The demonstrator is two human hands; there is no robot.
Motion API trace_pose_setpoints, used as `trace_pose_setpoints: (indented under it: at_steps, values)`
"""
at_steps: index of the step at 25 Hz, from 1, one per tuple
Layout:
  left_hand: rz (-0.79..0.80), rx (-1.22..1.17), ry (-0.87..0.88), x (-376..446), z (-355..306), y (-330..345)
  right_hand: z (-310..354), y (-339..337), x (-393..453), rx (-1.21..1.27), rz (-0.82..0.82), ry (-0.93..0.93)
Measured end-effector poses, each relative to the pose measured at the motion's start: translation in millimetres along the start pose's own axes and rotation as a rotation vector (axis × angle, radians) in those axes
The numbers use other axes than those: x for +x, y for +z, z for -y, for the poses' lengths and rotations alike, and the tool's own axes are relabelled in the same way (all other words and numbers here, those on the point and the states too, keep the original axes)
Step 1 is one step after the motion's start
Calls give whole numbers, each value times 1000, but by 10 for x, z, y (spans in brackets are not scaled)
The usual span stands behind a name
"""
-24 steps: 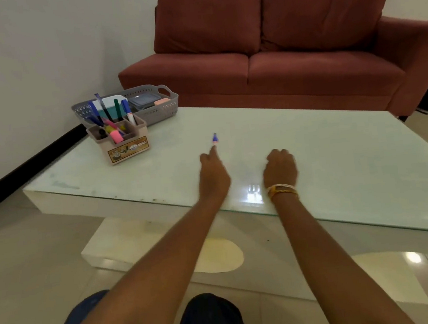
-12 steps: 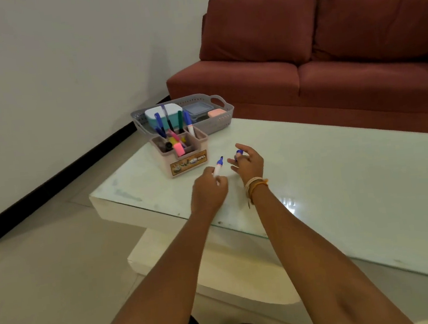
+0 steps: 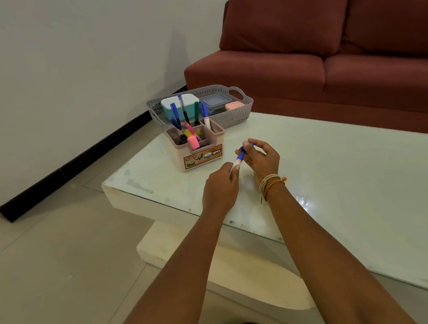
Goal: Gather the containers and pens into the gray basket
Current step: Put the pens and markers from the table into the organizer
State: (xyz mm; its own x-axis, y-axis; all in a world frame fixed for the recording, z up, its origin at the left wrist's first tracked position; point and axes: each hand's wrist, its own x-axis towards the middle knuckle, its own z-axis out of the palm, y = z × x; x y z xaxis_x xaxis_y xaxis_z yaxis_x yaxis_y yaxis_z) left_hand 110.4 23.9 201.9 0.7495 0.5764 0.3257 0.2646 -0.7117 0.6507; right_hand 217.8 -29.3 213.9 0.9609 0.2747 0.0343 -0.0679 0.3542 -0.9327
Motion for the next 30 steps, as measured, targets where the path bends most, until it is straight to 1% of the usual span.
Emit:
trace_pose_setpoints:
  at_steps: [3, 7, 10, 14, 17, 20, 22, 23, 24, 25, 27, 30]
  values:
    - [11, 12, -16, 7, 11, 17, -2, -36, -13, -23, 43, -3]
    - [-11, -17, -40, -7, 18, 17, -31, -19, -27, -172, 119, -57]
    - [-33, -3, -62, -7, 21, 30, -65, 2, -42, -231, 87, -98]
    - [-76, -70, -75, -27, 9, 6, -25, 72, -72, -270, 101, -112]
    - [-65, -115, -135, -53, -2, -4, 15, 77, -134, -261, 109, -81]
    - [-74, -234, -152, -69, -29, -70, 69, 102, -222, -219, 206, 68]
    - [-50, -345, -178, -78, -42, -127, 141, 142, -221, -274, 217, 104]
    - [-26, -426, -218, -73, -37, -160, 204, 177, -167, -312, 190, 73]
    - [-2, -516, -269, -57, -22, -209, 291, 219, -98, -364, 158, -10]
    - [7, -579, -310, -29, 19, -270, 401, 279, -5, -440, 133, -132]
    - [-26, -558, -346, 39, 167, -424, 690, 433, 150, -604, 112, -383]
    - [-179, -494, -401, 185, 492, -639, 1015, 742, 310, -616, 79, -578]
